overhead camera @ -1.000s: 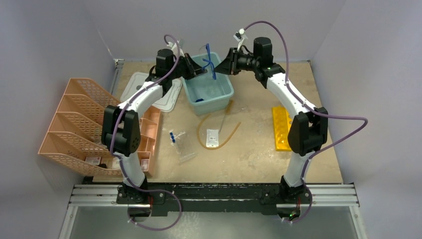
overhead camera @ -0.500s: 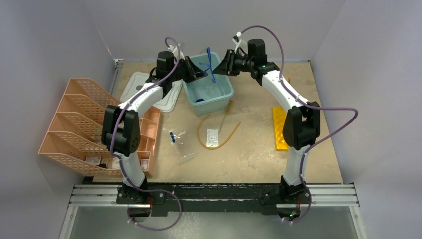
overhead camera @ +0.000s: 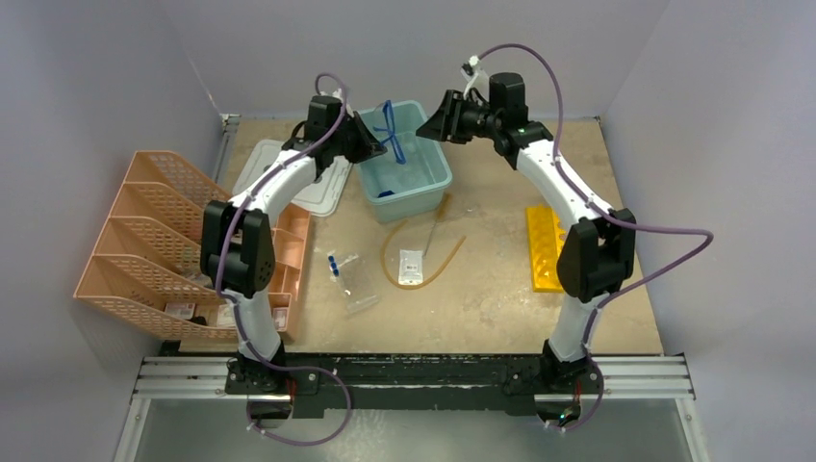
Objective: Organize the chemistry lab equipment
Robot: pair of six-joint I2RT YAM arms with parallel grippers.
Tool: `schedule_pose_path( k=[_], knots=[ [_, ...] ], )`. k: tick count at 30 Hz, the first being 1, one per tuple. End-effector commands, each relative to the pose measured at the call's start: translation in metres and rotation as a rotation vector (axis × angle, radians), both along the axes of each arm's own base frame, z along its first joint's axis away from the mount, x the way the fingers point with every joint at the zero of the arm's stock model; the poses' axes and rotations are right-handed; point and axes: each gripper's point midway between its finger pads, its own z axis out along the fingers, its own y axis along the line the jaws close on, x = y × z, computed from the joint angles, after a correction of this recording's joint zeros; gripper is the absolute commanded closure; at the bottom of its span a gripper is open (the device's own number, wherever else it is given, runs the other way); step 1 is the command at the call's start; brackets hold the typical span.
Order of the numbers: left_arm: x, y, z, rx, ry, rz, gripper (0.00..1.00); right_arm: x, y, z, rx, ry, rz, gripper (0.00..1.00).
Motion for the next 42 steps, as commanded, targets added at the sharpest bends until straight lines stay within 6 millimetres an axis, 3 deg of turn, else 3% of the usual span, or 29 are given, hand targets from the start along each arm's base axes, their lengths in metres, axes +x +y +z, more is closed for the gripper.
schedule_pose_path(
  k=[1, 9, 18, 31, 39, 42],
  knots=[
    [0.014, 0.015, -0.004, 0.088, 0.025, 0.088, 1.0, -0.003, -0.018, 0.037, -0.024, -0.121, -0.076, 0.49],
    [0.029, 0.02, -0.031, 0.123, 0.16, 0.209, 1.0, -0.012, -0.038, 0.032, -0.088, -0.114, -0.164, 0.49],
    [0.035, 0.033, -0.046, 0.345, 0.228, 0.316, 1.0, -0.028, -0.057, 0.018, -0.169, -0.035, -0.224, 0.49],
    [0.013, 0.058, -0.061, 0.718, 0.301, 0.332, 1.0, -0.025, -0.069, 0.002, -0.266, -0.017, -0.252, 0.49],
    [0.008, 0.046, -0.08, 0.836, 0.298, 0.312, 1.0, -0.032, -0.076, -0.005, -0.292, 0.002, -0.266, 0.49],
    [0.01, 0.049, -0.086, 0.858, 0.294, 0.331, 0.94, -0.035, -0.078, -0.006, -0.298, 0.01, -0.268, 0.49]
  ],
)
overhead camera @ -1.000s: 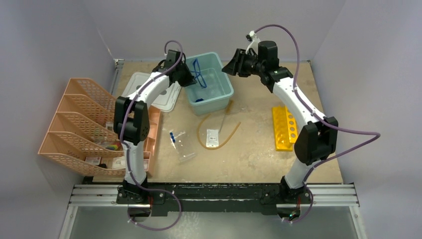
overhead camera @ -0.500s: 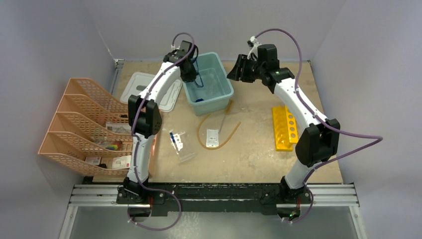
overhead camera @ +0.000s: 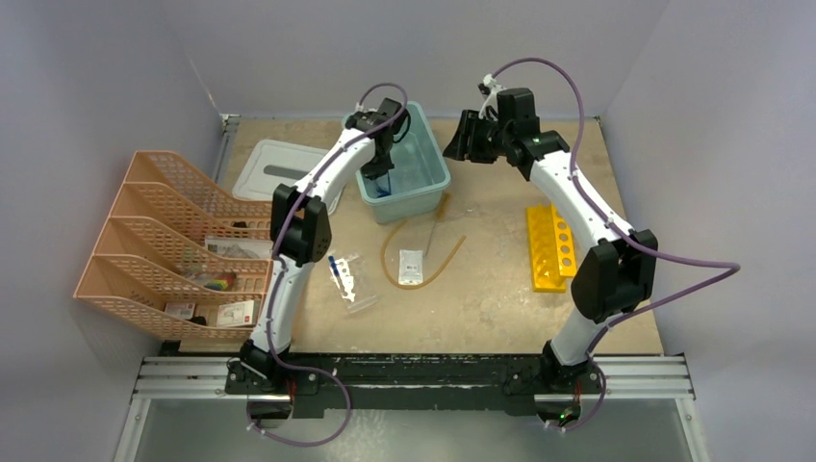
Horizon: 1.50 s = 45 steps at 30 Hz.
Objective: Organize the chemistry lab equipment
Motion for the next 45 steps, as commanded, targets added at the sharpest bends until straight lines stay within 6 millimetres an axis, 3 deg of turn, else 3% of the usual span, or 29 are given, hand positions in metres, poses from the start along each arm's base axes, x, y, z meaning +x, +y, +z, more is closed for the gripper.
schedule_pose_path(
  k=[1, 4, 11, 14, 18, 23, 29, 33, 35, 39, 45],
  knots=[
    [0.008, 0.012, 0.013, 0.067, -0.047, 0.014, 0.92, -0.008, -0.01, 0.024, -0.014, -0.056, -0.016, 0.49],
    [0.015, 0.007, 0.016, 0.046, -0.076, 0.015, 0.83, -0.011, -0.013, 0.026, -0.023, -0.062, -0.02, 0.48],
    [0.029, -0.002, 0.03, -0.011, -0.141, 0.013, 0.8, -0.015, -0.019, 0.032, -0.039, -0.075, -0.038, 0.48],
    [0.034, -0.007, 0.054, -0.055, -0.198, 0.005, 0.79, -0.015, -0.021, 0.03, -0.049, -0.073, -0.048, 0.48],
    [0.037, -0.016, 0.102, -0.144, -0.312, -0.033, 0.76, -0.014, -0.026, 0.023, -0.06, -0.054, -0.08, 0.48],
    [0.033, -0.025, 0.155, -0.221, -0.439, -0.115, 0.72, -0.013, -0.045, 0.003, -0.08, 0.013, -0.235, 0.48],
    [0.003, -0.014, 0.187, -0.204, -0.483, -0.217, 0.69, -0.028, -0.072, -0.049, -0.075, 0.206, -0.5, 0.48],
    [-0.028, 0.014, 0.205, -0.146, -0.518, -0.209, 0.62, -0.029, -0.066, -0.078, -0.017, 0.28, -0.557, 0.49],
    [-0.05, 0.028, 0.219, -0.14, -0.555, -0.201, 0.5, -0.03, -0.054, -0.094, 0.026, 0.327, -0.561, 0.49],
    [-0.082, 0.045, 0.214, -0.171, -0.595, -0.182, 0.36, -0.025, -0.036, -0.121, 0.061, 0.387, -0.576, 0.48],
    [-0.102, 0.052, 0.204, -0.246, -0.638, -0.147, 0.33, -0.02, -0.006, -0.138, 0.114, 0.349, -0.492, 0.52]
  ],
)
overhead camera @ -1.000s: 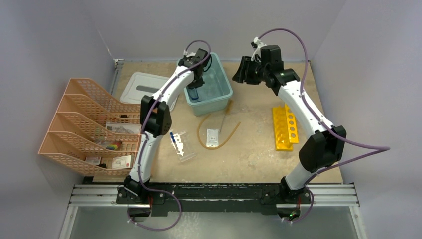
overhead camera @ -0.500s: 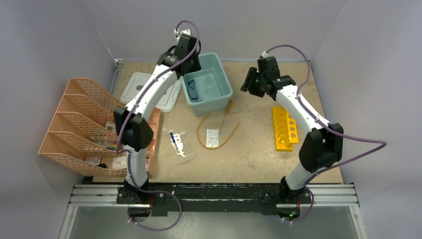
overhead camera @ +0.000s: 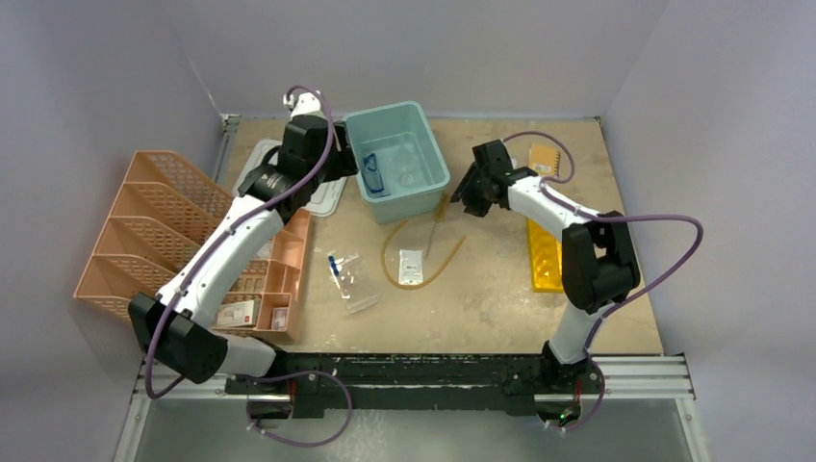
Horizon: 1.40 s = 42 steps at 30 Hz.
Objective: Organize the chemistry lab equipment
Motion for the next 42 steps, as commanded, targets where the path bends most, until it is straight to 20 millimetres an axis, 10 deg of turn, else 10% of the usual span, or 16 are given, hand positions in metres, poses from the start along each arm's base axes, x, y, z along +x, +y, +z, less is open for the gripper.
schedule_pose_path(
  k=[1, 22, 36, 42],
  knots=[
    [0.004, 0.0, 0.013, -0.09, -0.083, 0.03, 0.33, 0.006, 0.024, 0.006, 0.1, -0.091, 0.019, 0.53],
    [-0.003, 0.016, 0.001, -0.043, -0.05, 0.074, 0.34, -0.03, 0.066, -0.065, 0.016, -0.236, 0.258, 0.55],
    [-0.014, 0.03, 0.001, -0.001, -0.038, 0.093, 0.34, -0.05, 0.052, -0.108, -0.155, -0.056, 0.083, 0.9],
    [-0.018, 0.032, 0.0, 0.001, -0.045, 0.094, 0.34, -0.059, 0.035, -0.092, -0.184, -0.056, 0.031, 1.0]
  ],
)
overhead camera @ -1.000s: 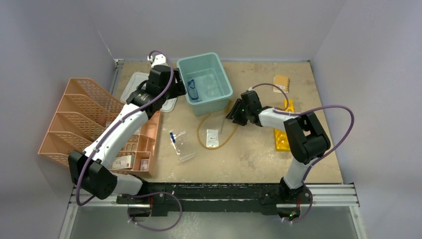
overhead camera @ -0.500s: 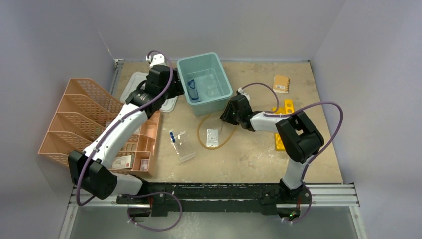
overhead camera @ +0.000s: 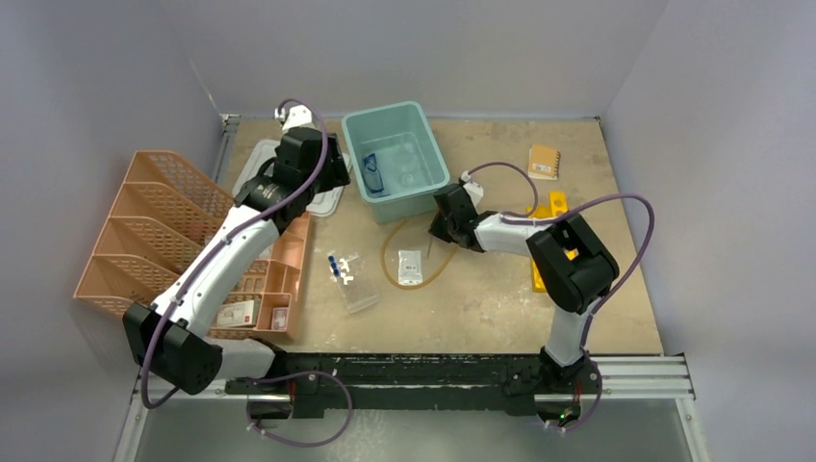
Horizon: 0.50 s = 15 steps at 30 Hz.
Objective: Organize the chemistry lab equipment
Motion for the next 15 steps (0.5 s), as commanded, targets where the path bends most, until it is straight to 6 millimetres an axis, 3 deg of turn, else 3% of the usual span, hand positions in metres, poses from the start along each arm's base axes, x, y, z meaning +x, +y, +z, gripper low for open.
schedule_pose_path(
  k=[1, 7, 15],
  knots=[
    [-0.001, 0.008, 0.024, -0.006, -0.076, 0.014, 0.34, -0.03, -0.036, -0.009, -0.118, 0.093, -0.07, 1.0],
    [-0.003, 0.005, 0.024, -0.026, -0.081, -0.001, 0.34, -0.028, -0.037, 0.044, -0.074, -0.042, -0.03, 1.0],
    [-0.008, 0.001, 0.026, -0.054, -0.081, -0.021, 0.34, -0.022, -0.064, 0.143, -0.109, -0.271, -0.068, 1.0]
  ],
)
